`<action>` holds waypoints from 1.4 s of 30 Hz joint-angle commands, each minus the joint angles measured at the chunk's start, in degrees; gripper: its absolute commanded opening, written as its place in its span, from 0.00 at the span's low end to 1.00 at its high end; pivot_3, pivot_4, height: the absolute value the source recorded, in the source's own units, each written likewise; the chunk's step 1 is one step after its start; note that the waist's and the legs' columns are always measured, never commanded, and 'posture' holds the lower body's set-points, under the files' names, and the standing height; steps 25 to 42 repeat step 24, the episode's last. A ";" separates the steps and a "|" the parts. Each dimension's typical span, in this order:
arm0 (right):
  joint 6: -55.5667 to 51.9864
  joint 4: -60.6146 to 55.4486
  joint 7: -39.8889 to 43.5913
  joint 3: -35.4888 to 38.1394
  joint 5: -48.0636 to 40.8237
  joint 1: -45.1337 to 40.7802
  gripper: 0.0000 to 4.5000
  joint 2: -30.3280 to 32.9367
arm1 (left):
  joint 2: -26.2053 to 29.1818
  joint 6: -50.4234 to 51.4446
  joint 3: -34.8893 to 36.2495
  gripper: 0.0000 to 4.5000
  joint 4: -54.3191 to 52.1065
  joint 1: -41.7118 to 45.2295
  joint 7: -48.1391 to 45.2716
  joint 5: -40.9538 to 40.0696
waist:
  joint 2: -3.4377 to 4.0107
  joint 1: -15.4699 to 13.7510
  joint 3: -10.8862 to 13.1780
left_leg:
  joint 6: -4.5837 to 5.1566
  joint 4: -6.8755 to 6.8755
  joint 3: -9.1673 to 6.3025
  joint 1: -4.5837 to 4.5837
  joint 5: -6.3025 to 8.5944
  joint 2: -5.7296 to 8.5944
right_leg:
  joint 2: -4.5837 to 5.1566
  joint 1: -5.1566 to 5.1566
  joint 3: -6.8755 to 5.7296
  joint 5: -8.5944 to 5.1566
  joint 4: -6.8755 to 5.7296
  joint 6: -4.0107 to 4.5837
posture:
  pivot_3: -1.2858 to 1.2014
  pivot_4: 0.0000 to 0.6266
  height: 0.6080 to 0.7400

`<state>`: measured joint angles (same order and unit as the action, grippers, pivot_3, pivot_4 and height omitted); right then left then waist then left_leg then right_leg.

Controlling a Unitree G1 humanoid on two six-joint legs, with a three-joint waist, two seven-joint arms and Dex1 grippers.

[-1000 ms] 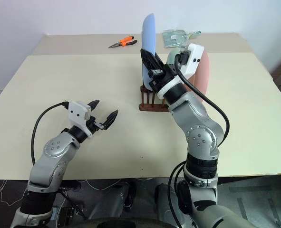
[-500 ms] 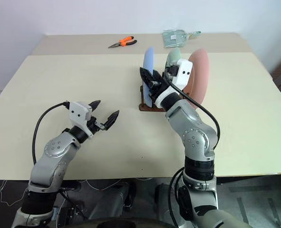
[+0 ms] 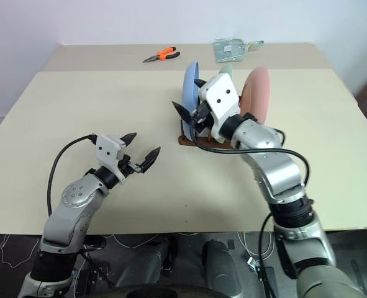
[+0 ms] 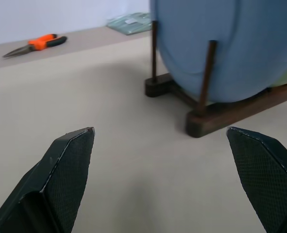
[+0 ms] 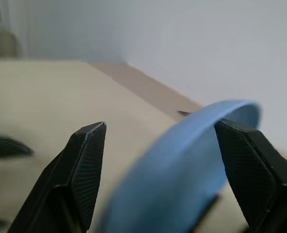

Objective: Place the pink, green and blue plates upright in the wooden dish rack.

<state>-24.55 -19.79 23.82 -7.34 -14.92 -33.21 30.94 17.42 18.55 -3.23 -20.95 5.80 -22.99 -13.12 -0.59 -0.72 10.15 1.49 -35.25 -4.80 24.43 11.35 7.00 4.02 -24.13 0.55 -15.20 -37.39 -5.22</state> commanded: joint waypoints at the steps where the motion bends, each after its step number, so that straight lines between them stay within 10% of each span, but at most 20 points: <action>1: 2.46 -1.29 2.78 9.10 1.00 0.99 0.80 6.06 | 0.60 -1.46 0.83 1.00 -0.06 1.26 -1.15 -0.25 | -0.01 -0.15 0.00 | 0.00 -0.01 0.00 0.00 0.00 0.00 | 0.00 0.08 -0.01 0.00 0.01 0.00 | 0.52 0.24 0.89; 13: -0.06 1.16 16.59 36.65 -12.42 21.47 0.80 14.68 | 7.24 -4.93 6.54 1.00 7.87 1.98 -6.13 -0.23 | -0.05 -0.17 -0.06 | 0.12 -0.01 -0.04 -0.03 0.04 -0.12 | 0.00 0.30 -0.15 -0.01 0.19 0.01 | 0.52 0.24 0.89; 42: 7.05 10.25 19.22 28.47 -6.04 27.81 0.80 12.74 | 9.79 -5.64 9.58 1.00 7.66 -3.05 -7.06 -0.29 | 0.24 0.09 -0.06 | 0.09 -0.21 0.20 -0.06 0.11 -0.26 | 0.07 0.31 -0.16 -0.08 0.21 0.24 | 0.52 0.24 0.89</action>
